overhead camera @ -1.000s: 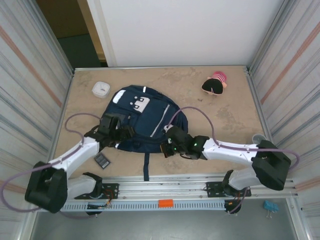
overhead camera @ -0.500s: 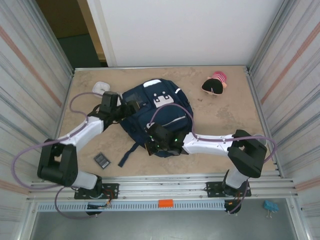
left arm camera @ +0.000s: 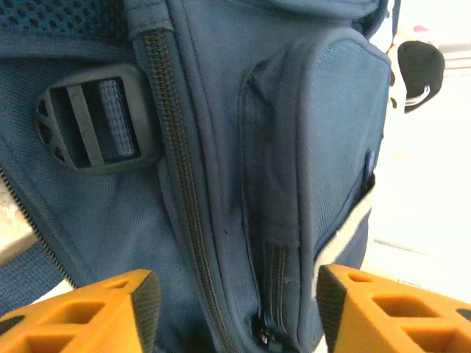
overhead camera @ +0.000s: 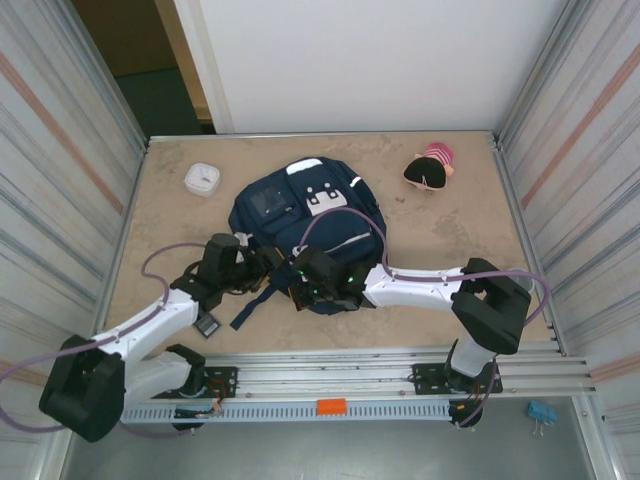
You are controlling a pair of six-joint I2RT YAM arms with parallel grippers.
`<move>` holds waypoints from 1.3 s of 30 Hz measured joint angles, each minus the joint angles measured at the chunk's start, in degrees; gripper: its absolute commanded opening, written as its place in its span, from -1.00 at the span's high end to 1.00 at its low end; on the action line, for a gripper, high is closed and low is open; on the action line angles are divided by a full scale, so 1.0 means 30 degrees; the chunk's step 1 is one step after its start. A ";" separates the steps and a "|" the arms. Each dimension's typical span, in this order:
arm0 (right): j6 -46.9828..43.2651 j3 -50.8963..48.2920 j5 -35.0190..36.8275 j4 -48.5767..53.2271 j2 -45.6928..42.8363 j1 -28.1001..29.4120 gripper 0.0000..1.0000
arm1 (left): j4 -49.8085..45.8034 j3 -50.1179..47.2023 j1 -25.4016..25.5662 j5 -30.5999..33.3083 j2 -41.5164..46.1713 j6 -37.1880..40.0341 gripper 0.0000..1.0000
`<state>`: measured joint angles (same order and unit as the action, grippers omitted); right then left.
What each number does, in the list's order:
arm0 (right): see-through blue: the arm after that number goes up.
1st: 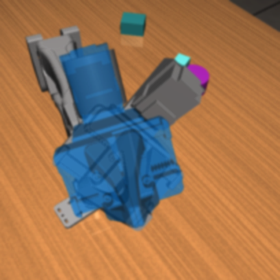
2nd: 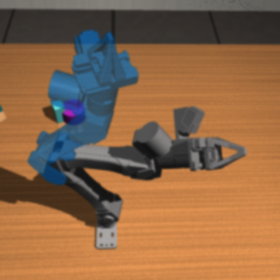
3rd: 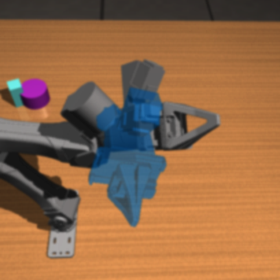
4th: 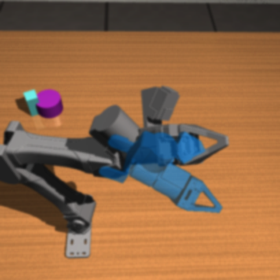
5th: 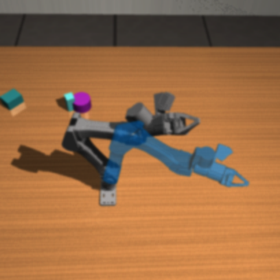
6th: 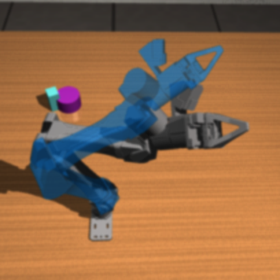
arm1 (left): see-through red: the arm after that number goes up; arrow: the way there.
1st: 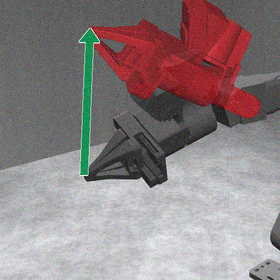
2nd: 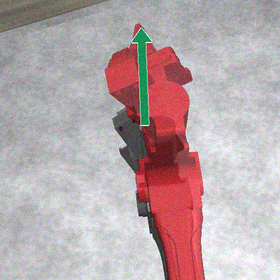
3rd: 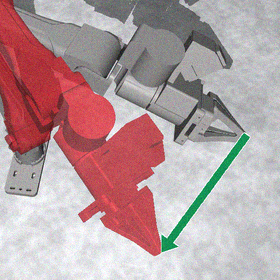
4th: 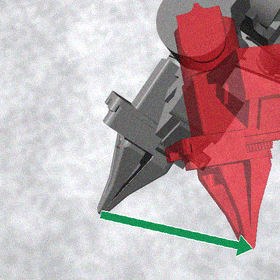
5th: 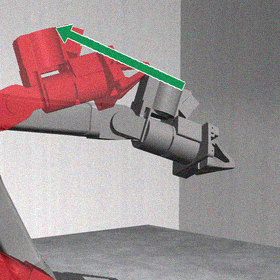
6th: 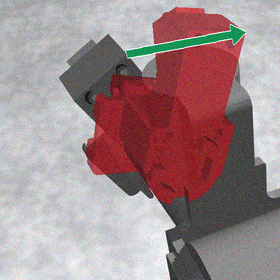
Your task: Pack books, pencil case, and school supplies into a backpack
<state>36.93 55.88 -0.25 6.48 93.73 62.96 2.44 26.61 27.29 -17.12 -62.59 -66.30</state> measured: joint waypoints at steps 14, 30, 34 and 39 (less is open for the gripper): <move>0.0058 -0.0146 0.0022 -0.0087 -0.0160 -0.0124 1.00 | 0.3140 -0.0284 -0.0175 -0.0430 -0.2535 -0.1195 1.00; -0.0721 -0.1625 0.1428 0.3322 -0.4248 -0.2171 1.00 | -0.0386 0.1035 -0.5085 -0.1596 -0.1049 0.3373 1.00; -0.1392 -0.2098 0.1217 0.3730 -0.4976 -0.3555 1.00 | -0.1217 0.1341 -0.6360 -0.2295 -0.1042 0.4393 1.00; -0.2455 -0.3147 -0.0729 0.3053 -0.5887 -0.6018 1.00 | -0.2470 0.2251 -0.7723 -0.3184 -0.1137 0.5814 1.00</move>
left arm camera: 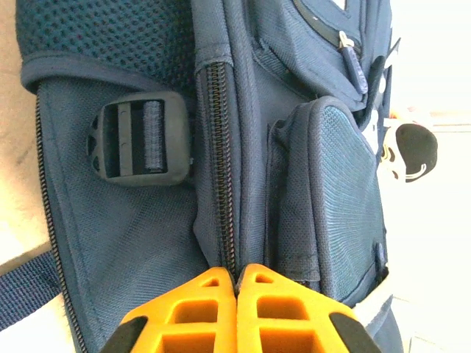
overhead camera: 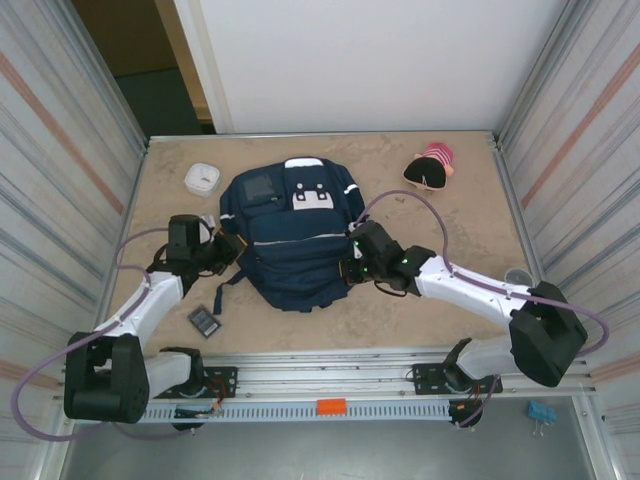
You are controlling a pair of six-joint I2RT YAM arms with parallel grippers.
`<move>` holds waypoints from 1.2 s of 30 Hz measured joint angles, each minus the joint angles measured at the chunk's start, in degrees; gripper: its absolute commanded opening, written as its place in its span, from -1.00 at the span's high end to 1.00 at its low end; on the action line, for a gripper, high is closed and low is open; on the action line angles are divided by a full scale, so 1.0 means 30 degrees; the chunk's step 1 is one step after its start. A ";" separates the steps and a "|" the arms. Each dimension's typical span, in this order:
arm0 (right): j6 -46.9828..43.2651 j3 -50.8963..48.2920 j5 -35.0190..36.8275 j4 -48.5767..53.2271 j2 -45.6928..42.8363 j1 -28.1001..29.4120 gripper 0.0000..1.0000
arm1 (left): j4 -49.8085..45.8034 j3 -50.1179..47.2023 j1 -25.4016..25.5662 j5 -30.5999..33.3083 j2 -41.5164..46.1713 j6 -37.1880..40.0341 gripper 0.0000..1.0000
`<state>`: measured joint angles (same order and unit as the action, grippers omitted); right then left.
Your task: Pack books, pencil case, and school supplies into a backpack
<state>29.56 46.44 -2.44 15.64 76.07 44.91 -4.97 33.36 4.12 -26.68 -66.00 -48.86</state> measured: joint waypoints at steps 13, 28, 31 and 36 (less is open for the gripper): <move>-0.1129 -0.0670 -0.2783 -0.1843 -0.1129 0.1872 1.00 | -0.2608 0.2973 -0.0692 0.1268 0.0182 0.3876 -0.30; -0.1617 -0.0947 -0.5115 -0.2157 -0.1115 0.0619 1.00 | -0.4226 0.3045 0.9231 0.1923 0.4065 1.9700 -0.24; -0.1654 -0.0947 -0.5493 -0.2222 -0.1035 0.0517 1.00 | -0.4466 0.3045 1.0987 0.1916 0.2718 2.2294 -0.30; -0.1690 -0.0947 -0.5894 -0.2412 -0.0736 0.0481 1.00 | -0.4539 0.3060 1.3012 0.2776 0.0313 2.5012 -0.19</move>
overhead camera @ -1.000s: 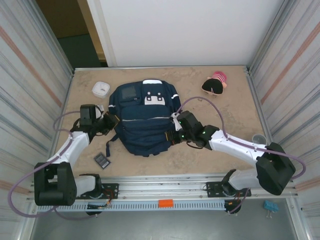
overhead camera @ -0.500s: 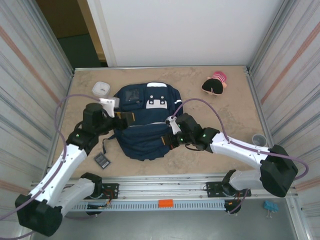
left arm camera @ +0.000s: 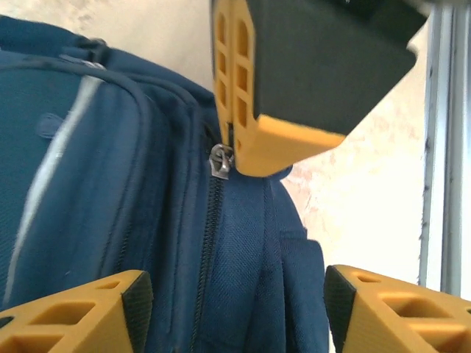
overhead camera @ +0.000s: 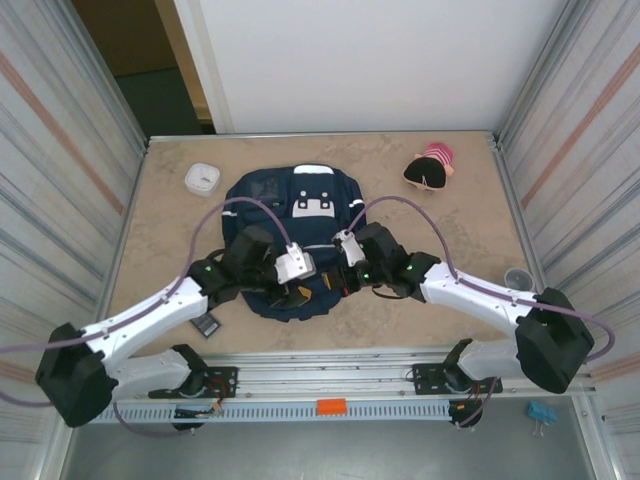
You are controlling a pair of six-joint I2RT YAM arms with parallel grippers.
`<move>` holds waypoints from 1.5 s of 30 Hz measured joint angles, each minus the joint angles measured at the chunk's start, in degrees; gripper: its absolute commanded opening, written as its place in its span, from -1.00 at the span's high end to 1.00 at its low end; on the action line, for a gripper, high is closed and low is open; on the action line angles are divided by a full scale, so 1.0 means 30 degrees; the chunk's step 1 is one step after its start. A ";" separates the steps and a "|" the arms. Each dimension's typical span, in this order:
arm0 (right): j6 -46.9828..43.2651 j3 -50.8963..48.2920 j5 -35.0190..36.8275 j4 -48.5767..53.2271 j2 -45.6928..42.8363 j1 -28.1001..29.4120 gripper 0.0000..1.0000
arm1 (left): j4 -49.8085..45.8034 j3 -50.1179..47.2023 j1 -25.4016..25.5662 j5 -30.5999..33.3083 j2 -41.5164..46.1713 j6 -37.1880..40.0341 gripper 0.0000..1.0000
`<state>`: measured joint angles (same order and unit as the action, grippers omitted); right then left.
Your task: Pack books, pencil case, and school supplies into a backpack
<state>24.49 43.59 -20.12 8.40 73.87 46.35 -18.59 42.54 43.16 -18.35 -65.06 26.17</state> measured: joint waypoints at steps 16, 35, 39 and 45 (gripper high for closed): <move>0.0015 -0.0408 0.1413 0.0270 -0.0204 -0.1282 1.00 | -0.0095 0.0605 0.0284 0.3592 -0.0867 0.1851 1.00; -0.0219 0.2623 -0.0678 -0.1974 0.6120 -0.7468 1.00 | -0.2011 0.0437 0.0262 0.1676 0.2033 0.3228 1.00; -0.0211 0.3308 -0.2084 -0.1953 0.7111 -0.7715 1.00 | -0.2244 0.0219 0.0226 0.1705 0.2127 0.3424 1.00; -0.0175 0.3322 -0.3220 -0.2382 0.6965 -0.7890 0.23 | -0.2798 0.0095 0.0226 0.1596 0.2885 0.3162 0.20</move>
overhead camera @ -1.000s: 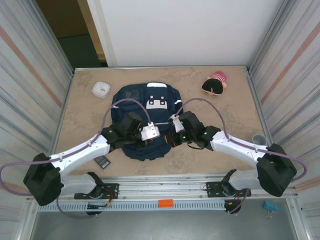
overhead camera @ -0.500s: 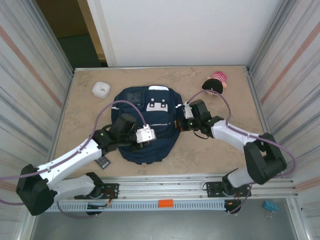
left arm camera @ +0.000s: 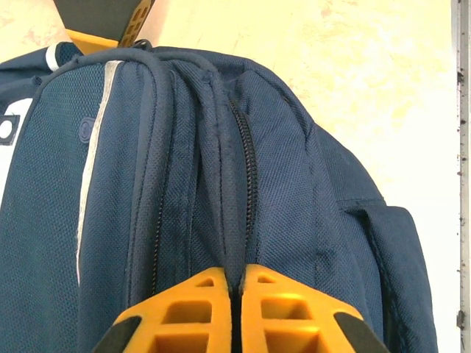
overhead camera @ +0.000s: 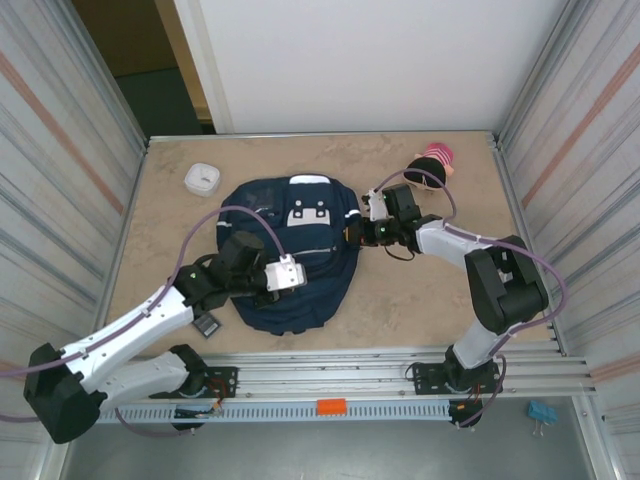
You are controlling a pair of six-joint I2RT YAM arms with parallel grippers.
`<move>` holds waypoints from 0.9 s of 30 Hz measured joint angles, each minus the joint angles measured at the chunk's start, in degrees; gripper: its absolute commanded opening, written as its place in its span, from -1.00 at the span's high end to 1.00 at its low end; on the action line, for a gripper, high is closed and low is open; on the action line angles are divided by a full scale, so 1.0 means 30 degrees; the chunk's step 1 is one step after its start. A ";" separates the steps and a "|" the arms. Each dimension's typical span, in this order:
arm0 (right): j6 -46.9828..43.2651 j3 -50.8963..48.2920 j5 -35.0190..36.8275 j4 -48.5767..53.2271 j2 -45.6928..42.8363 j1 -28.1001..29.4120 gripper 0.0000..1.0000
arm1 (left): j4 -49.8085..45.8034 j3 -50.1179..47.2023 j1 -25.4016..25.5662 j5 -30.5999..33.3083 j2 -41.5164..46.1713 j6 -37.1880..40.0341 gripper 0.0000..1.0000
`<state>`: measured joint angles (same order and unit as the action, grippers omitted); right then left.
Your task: Pack books, pencil case, and school supplies into a backpack
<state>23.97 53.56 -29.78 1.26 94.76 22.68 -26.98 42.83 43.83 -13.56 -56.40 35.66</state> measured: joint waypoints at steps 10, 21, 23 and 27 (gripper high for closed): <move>-0.0219 -0.3177 0.0772 -0.1566 -0.6076 -0.0947 0.06 | -0.0882 0.0000 0.0102 0.0168 0.1086 -0.1180 -0.51; -0.0743 -0.5574 0.1005 -0.2120 -0.8590 0.0444 0.04 | 0.2084 0.0000 0.0430 0.2193 -0.2149 -0.1071 -0.55; -0.0750 -0.5610 0.1005 -0.2157 -0.8612 0.0474 0.04 | 0.2543 0.0000 0.0430 0.2834 -0.2623 -0.0940 -0.53; -0.0867 -0.5719 0.0976 -0.2601 -0.8721 0.0474 0.00 | 0.2557 0.0022 0.0430 0.3949 -0.3818 -0.0801 -0.52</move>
<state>21.37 36.40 -26.85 -6.55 68.60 24.10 -19.31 42.89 45.12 -1.72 -67.85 33.26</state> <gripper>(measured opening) 0.489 0.759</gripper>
